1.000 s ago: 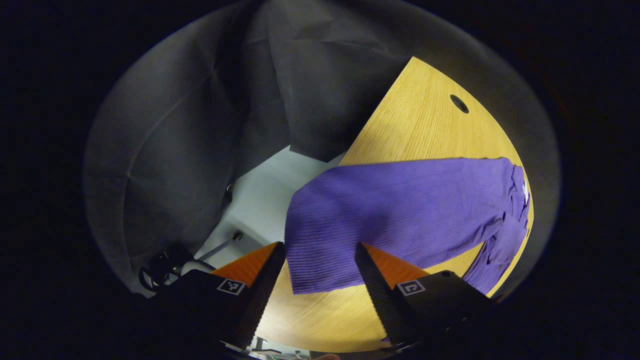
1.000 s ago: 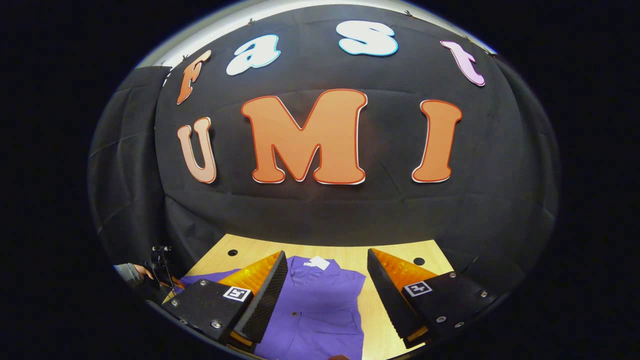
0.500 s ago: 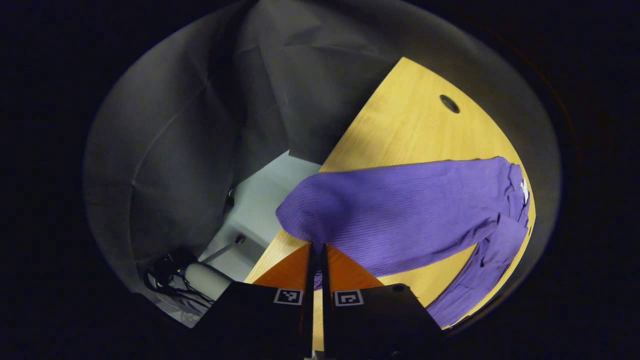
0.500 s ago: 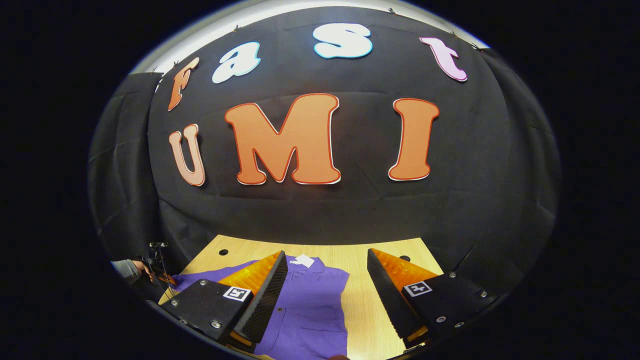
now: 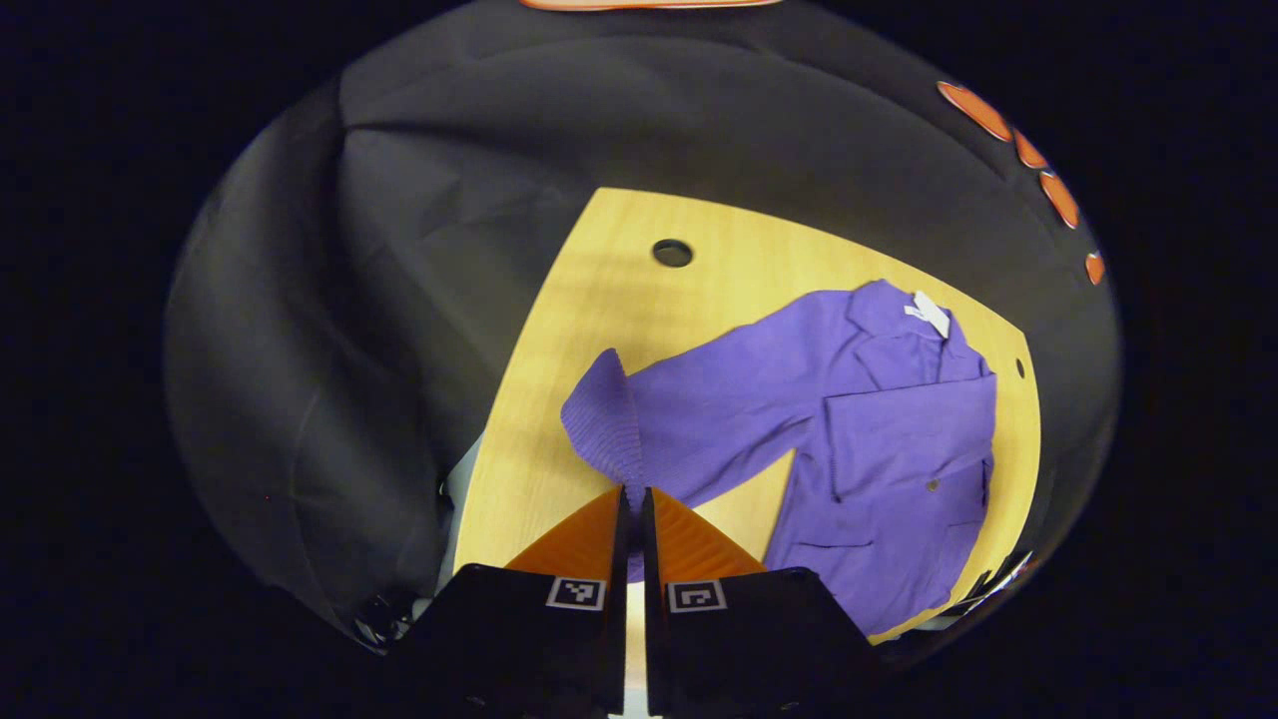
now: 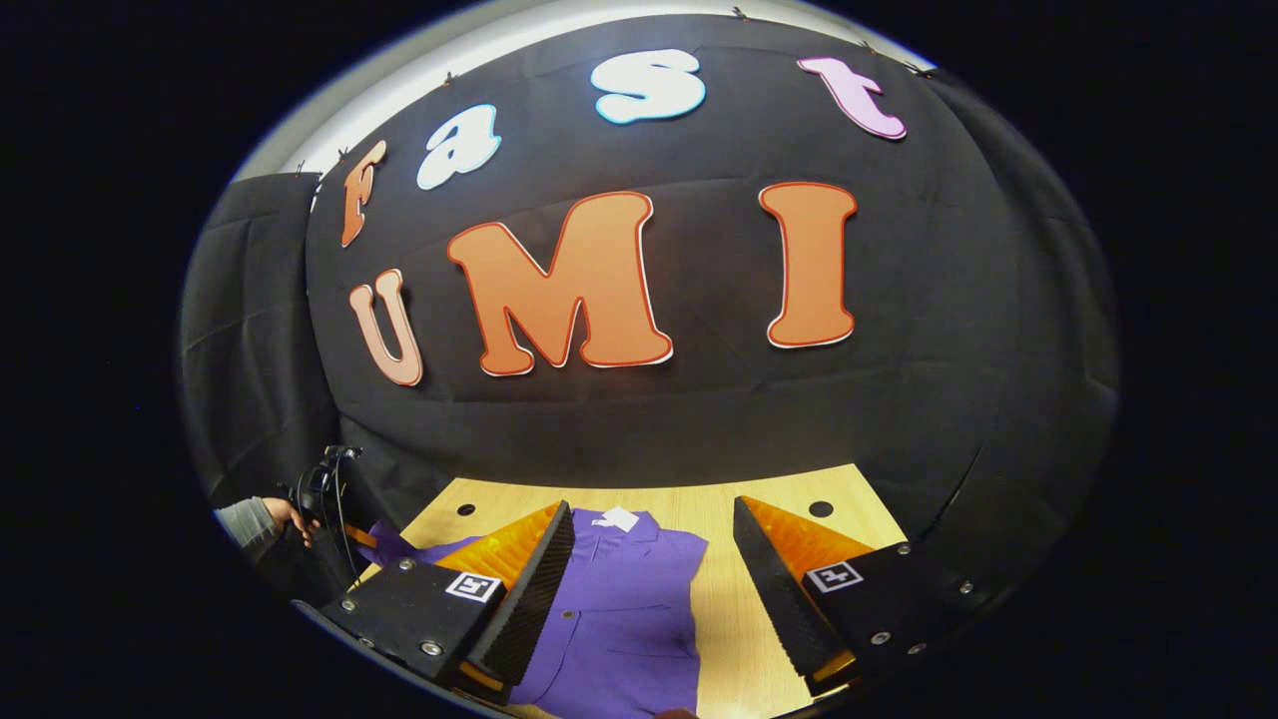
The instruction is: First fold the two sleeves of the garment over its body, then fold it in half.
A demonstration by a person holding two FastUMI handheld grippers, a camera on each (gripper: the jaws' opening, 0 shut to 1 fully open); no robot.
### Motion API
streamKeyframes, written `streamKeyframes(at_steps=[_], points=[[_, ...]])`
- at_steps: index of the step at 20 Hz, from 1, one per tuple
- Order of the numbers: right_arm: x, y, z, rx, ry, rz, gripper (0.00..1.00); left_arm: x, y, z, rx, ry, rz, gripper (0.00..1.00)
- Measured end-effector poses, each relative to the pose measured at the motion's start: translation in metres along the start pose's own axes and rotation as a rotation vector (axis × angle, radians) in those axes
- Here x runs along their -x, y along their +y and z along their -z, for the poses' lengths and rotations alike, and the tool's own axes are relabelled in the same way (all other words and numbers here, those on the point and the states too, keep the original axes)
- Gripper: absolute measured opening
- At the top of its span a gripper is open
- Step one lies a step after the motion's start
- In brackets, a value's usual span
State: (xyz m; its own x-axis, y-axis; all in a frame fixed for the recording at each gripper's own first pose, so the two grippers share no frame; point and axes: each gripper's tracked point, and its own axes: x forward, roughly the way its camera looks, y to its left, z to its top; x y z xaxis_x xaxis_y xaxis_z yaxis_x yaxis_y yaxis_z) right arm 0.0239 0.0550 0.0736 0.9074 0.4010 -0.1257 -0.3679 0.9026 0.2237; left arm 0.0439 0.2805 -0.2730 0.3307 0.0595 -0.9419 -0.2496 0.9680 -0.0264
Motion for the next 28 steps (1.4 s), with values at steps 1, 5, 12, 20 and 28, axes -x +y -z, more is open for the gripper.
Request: streamKeyframes(at_steps=[1, 5, 12, 20, 28], points=[[0.004, -0.004, 0.001, -0.011, -0.001, -0.002, 0.95, 0.007, -0.014, -0.006, -0.02, -0.009, 0.016, 0.09], [0.019, -0.021, 0.002, -0.066, -0.02, -0.006, 0.95, 0.036, -0.06, -0.025, -0.085, -0.027, 0.064, 0.09], [0.047, -0.052, 0.012, -0.113, -0.029, 0.025, 1.0, 0.053, -0.215, -0.041, -0.29, -0.048, 0.179, 0.09], [0.074, -0.091, 0.029, -0.171, -0.024, 0.073, 0.95, 0.04, -0.38, -0.036, -0.508, -0.046, 0.309, 0.09], [0.078, -0.101, 0.043, -0.171, 0.01, 0.089, 0.95, 0.038, -0.464, -0.03, -0.603, -0.16, 0.357, 0.34]])
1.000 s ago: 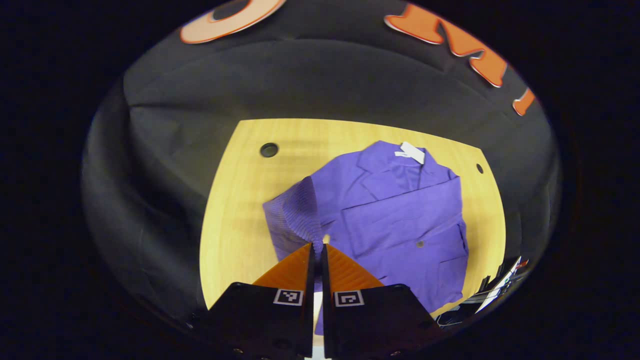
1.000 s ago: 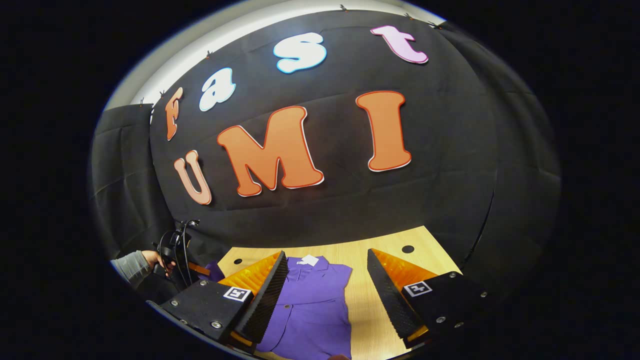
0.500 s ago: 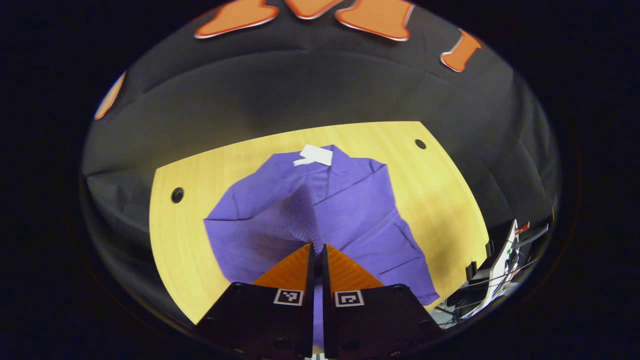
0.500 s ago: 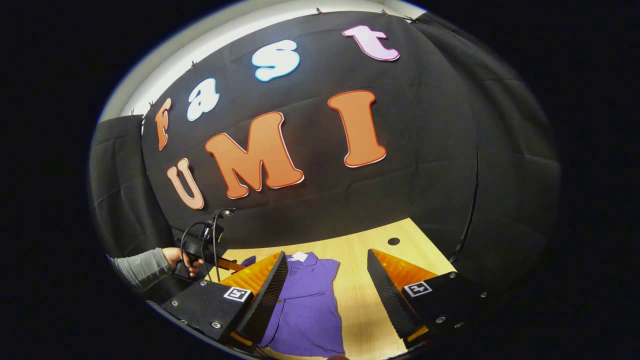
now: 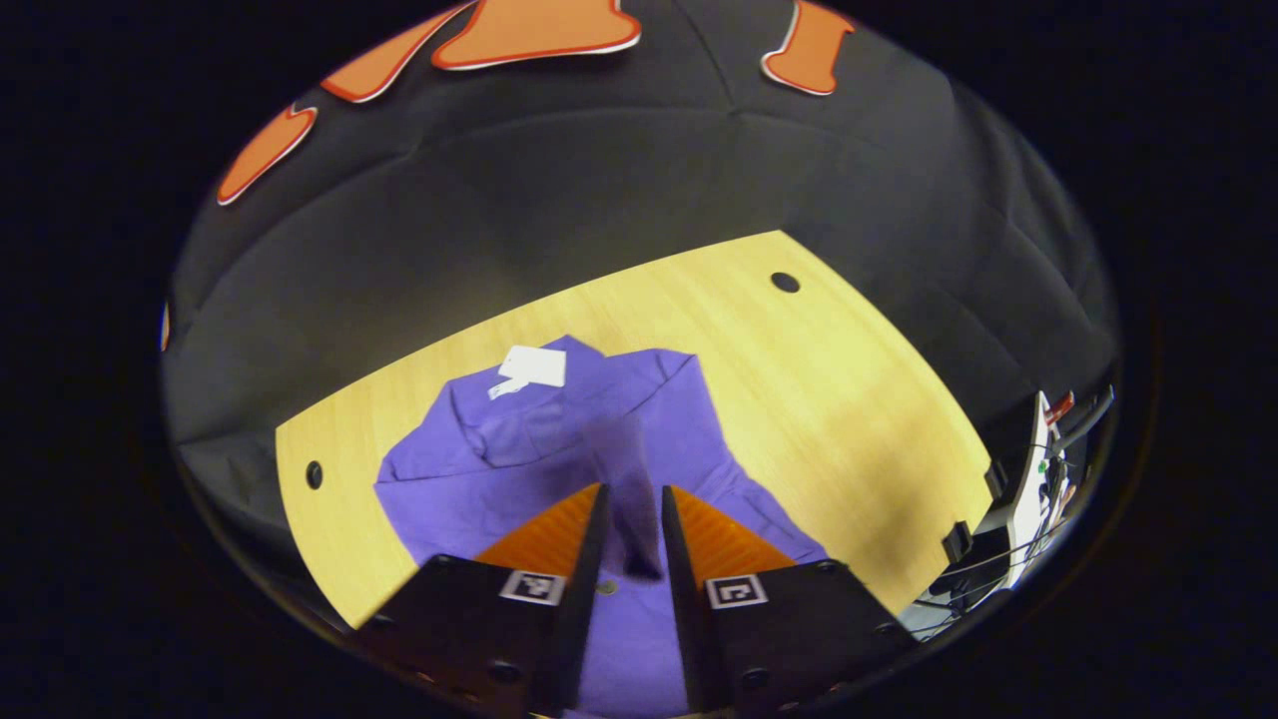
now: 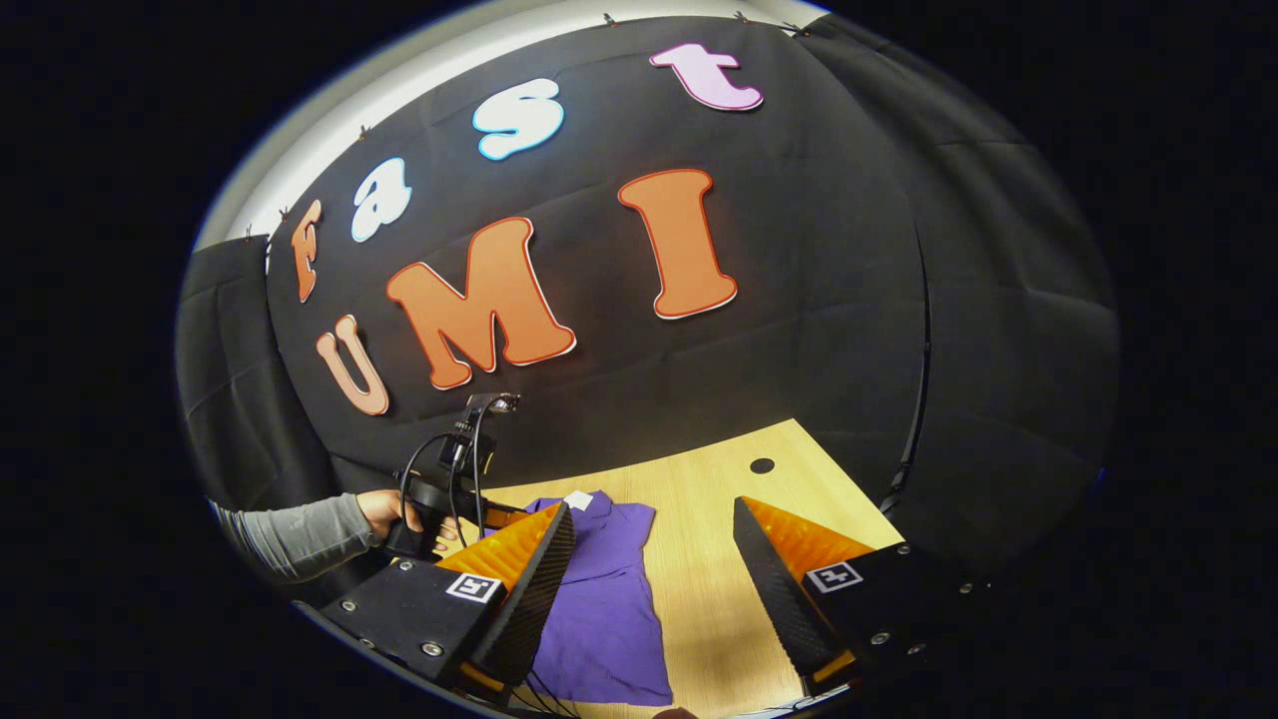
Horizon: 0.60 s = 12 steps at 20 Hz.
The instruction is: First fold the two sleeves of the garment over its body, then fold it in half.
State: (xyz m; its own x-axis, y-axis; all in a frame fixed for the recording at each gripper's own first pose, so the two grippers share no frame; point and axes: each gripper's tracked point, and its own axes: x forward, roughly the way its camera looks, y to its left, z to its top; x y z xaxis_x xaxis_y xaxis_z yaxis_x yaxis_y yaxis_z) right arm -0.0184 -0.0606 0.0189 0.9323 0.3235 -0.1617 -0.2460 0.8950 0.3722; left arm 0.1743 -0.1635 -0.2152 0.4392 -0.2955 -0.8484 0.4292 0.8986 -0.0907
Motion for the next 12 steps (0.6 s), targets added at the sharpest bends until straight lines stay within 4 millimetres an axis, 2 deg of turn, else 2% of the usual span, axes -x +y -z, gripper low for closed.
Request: streamKeyframes(at_steps=[1, 2, 3, 5, 7, 9, 10, 11, 12], points=[[-0.003, 0.002, 0.001, 0.007, 0.003, -0.008, 0.95, 0.006, -0.011, -0.001, -0.009, -0.028, 0.021, 0.56], [-0.005, 0.002, 0.002, 0.013, 0.009, -0.009, 0.95, 0.014, -0.012, 0.0, -0.019, -0.048, 0.015, 0.78], [-0.008, 0.007, 0.004, 0.022, 0.015, -0.019, 0.95, 0.03, -0.012, -0.001, -0.035, -0.088, 0.002, 0.86], [-0.016, 0.015, 0.003, 0.041, 0.015, -0.033, 0.95, 0.058, -0.009, -0.003, -0.046, -0.176, -0.027, 0.86], [-0.024, 0.023, 0.006, 0.079, 0.005, -0.031, 0.95, 0.098, 0.001, -0.002, -0.032, -0.282, -0.073, 0.93], [-0.03, 0.033, 0.008, 0.123, -0.02, -0.031, 0.95, 0.133, 0.015, 0.0, -0.007, -0.373, -0.125, 0.94], [-0.033, 0.043, 0.008, 0.15, -0.041, -0.039, 1.0, 0.153, 0.021, 0.012, 0.009, -0.415, -0.151, 0.94], [-0.034, 0.053, 0.009, 0.168, -0.066, -0.047, 0.95, 0.169, 0.026, 0.023, 0.031, -0.457, -0.18, 0.95], [-0.036, 0.059, 0.011, 0.178, -0.077, -0.057, 0.95, 0.182, 0.03, 0.032, 0.045, -0.483, -0.2, 0.95]])
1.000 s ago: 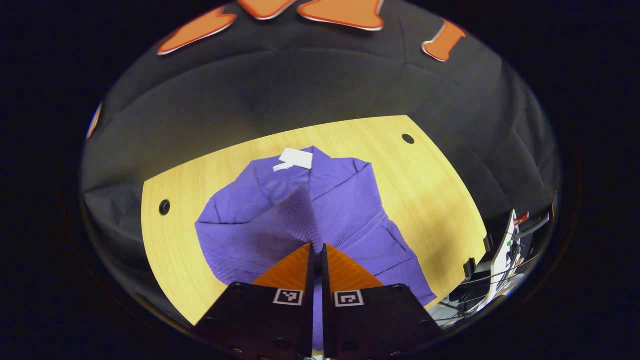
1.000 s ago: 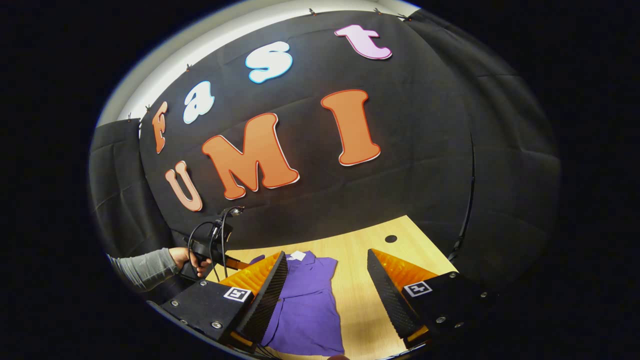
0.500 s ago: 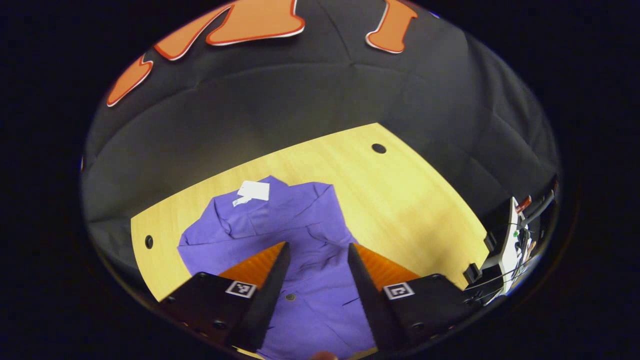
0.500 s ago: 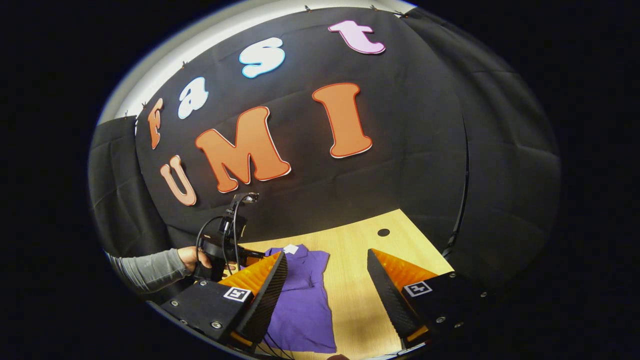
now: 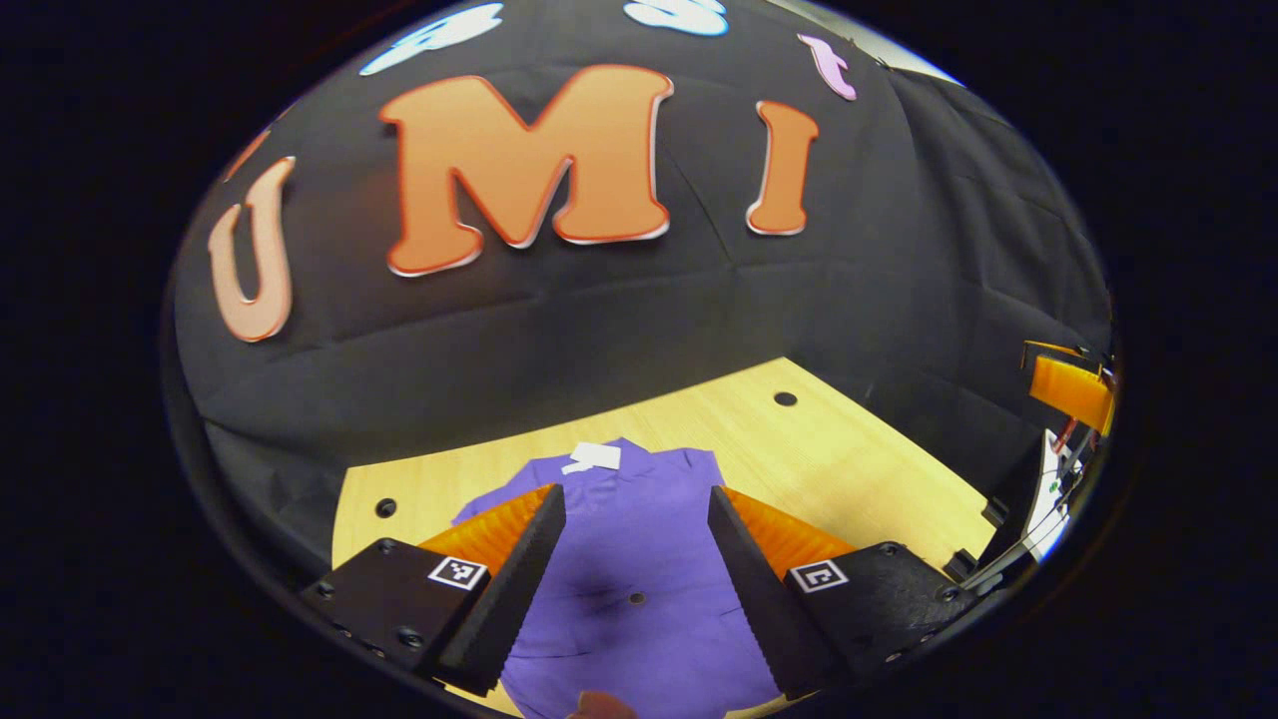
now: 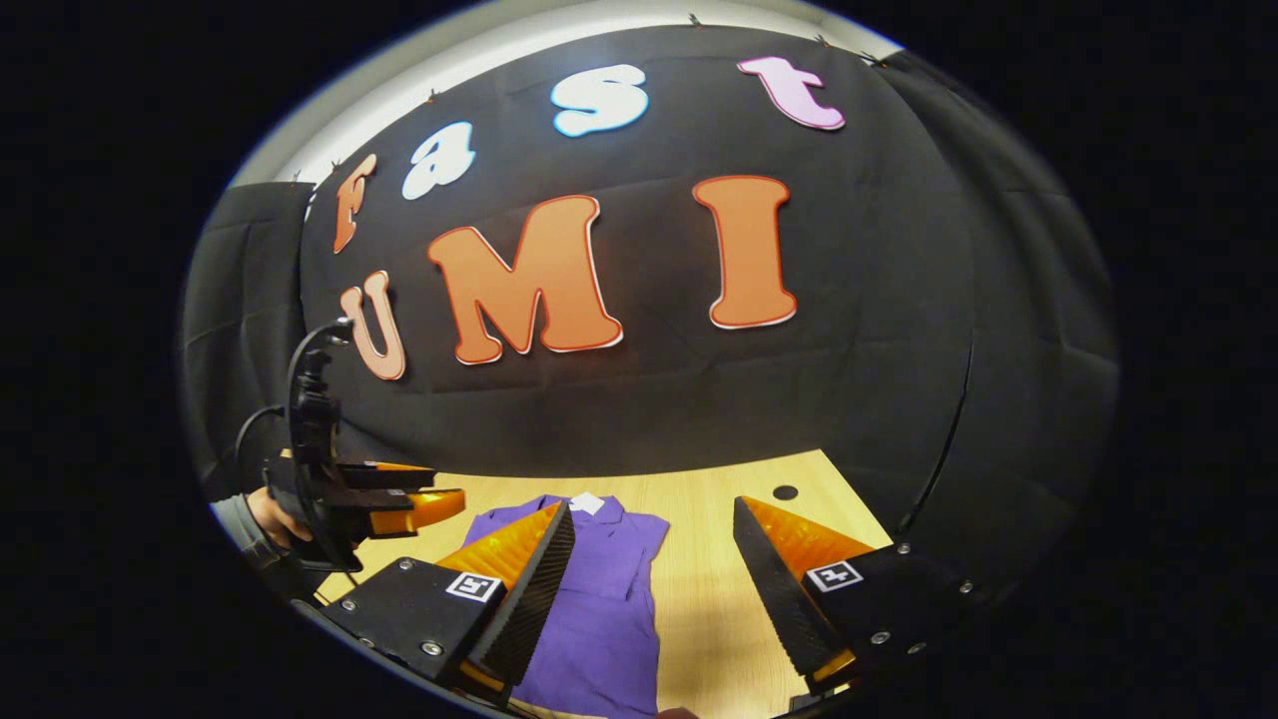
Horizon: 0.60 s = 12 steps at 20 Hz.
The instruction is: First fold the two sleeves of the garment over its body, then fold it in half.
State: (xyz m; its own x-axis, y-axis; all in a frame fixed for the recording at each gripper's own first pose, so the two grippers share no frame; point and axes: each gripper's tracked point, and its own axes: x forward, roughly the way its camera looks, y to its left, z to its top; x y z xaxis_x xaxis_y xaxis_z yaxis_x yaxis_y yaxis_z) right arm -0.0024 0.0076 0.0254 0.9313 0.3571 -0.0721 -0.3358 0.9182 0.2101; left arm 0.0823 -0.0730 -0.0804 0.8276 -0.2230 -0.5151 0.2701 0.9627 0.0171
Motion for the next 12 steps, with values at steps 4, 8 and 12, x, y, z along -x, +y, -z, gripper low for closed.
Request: streamKeyframes(at_steps=[4, 8, 12], points=[[-0.008, 0.03, 0.014, 0.014, -0.032, -0.052, 0.95, 0.055, 0.041, 0.005, 0.014, -0.167, -0.14, 0.94], [-0.009, 0.032, 0.043, 0.036, -0.046, -0.037, 0.95, 0.094, 0.061, 0.024, 0.035, -0.282, -0.242, 0.94], [0.001, 0.037, 0.092, 0.047, 0.022, -0.044, 0.95, 0.128, 0.073, 0.055, 0.029, -0.348, -0.322, 0.94]])
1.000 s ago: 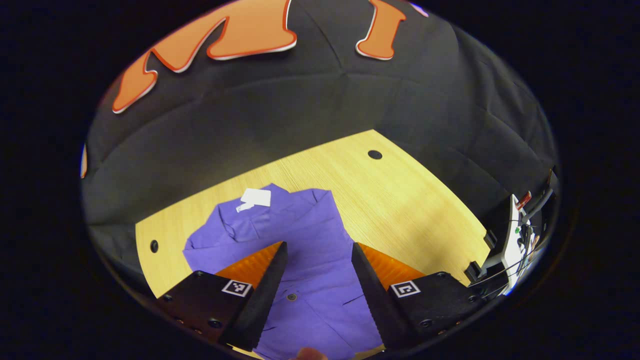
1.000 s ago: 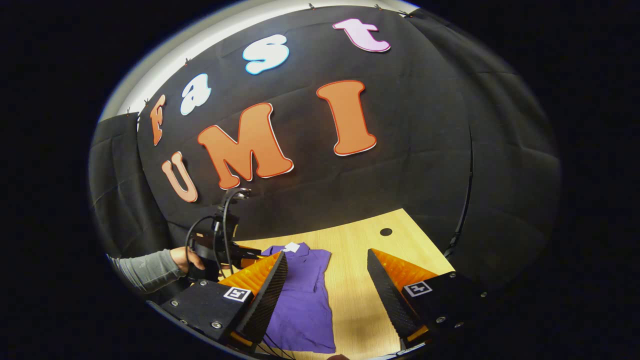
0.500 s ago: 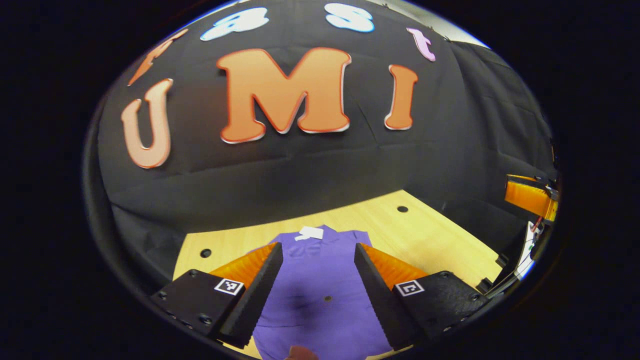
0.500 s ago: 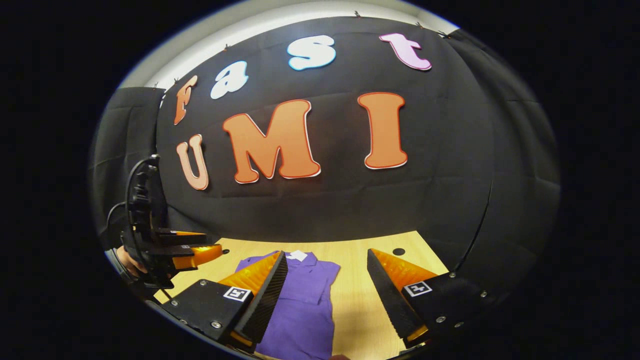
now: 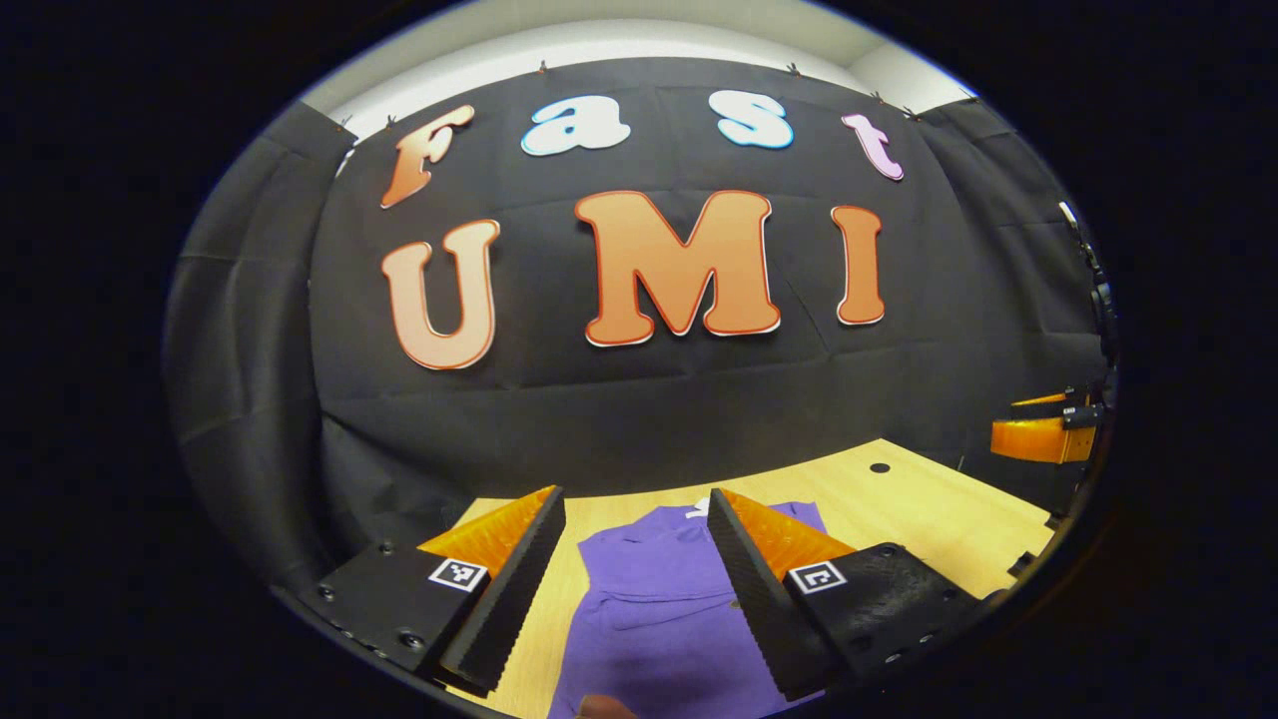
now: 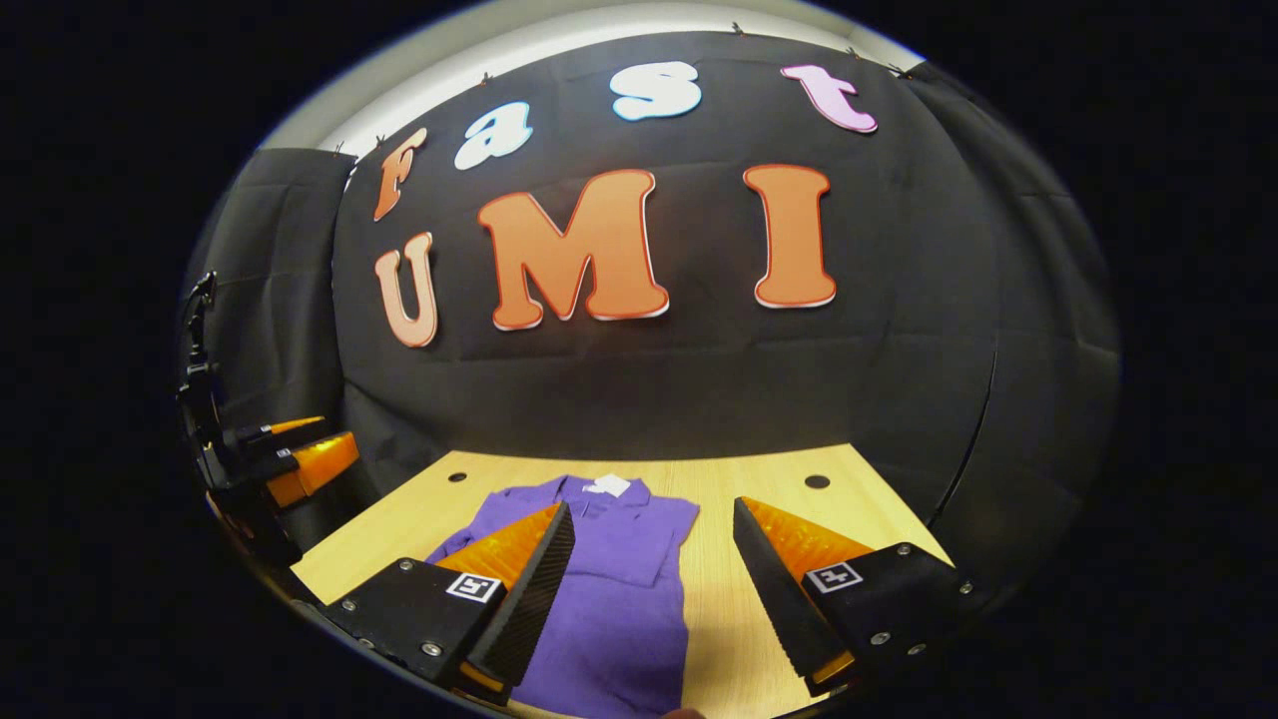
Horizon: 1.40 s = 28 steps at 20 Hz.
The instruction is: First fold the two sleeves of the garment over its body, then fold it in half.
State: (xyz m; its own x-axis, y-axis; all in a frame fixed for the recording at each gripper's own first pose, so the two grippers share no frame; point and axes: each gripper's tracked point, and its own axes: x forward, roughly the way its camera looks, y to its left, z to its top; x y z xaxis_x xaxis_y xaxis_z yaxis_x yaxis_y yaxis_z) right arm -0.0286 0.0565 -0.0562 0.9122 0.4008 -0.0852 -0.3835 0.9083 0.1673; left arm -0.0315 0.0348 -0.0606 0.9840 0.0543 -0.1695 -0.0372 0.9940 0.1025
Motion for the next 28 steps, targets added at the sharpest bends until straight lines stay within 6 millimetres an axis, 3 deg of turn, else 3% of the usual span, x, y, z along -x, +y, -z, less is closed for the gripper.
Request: streamKeyframes(at_steps=[2, 5, 6, 7, 10, 14, 22, 26, 28], points=[[0.004, 0.004, 0.027, -0.003, 0.063, -0.005, 0.95, 0.016, 0.003, 0.017, 0.011, 0.006, -0.002, 0.94], [0.007, 0.006, 0.094, 0.033, 0.264, -0.005, 0.95, 0.028, 0.015, 0.074, -0.001, 0.157, -0.025, 0.95], [0.008, 0.007, 0.117, 0.03, 0.338, -0.013, 0.95, 0.055, 0.015, 0.112, 0.002, 0.236, -0.034, 0.97], [0.009, 0.007, 0.134, 0.023, 0.394, -0.015, 0.95, 0.057, 0.016, 0.125, 0.007, 0.294, -0.032, 0.97], [0.019, 0.007, 0.191, -0.001, 0.59, -0.022, 0.96, 0.07, 0.033, 0.194, 0.001, 0.54, -0.045, 0.97], [0.03, 0.001, 0.236, -0.025, 0.741, 0.009, 0.96, 0.082, 0.047, 0.24, 0.022, 0.74, -0.044, 0.98], [0.043, 0.0, 0.298, -0.088, 0.973, 0.033, 0.92, 0.108, 0.054, 0.322, 0.111, 1.117, -0.021, 0.98], [0.047, 0.0, 0.305, -0.081, 1.028, 0.043, 0.92, 0.105, 0.052, 0.352, 0.122, 1.235, -0.01, 0.98], [0.048, -0.002, 0.307, -0.059, 1.048, 0.05, 0.9, 0.111, 0.062, 0.366, 0.116, 1.28, -0.041, 0.98]])
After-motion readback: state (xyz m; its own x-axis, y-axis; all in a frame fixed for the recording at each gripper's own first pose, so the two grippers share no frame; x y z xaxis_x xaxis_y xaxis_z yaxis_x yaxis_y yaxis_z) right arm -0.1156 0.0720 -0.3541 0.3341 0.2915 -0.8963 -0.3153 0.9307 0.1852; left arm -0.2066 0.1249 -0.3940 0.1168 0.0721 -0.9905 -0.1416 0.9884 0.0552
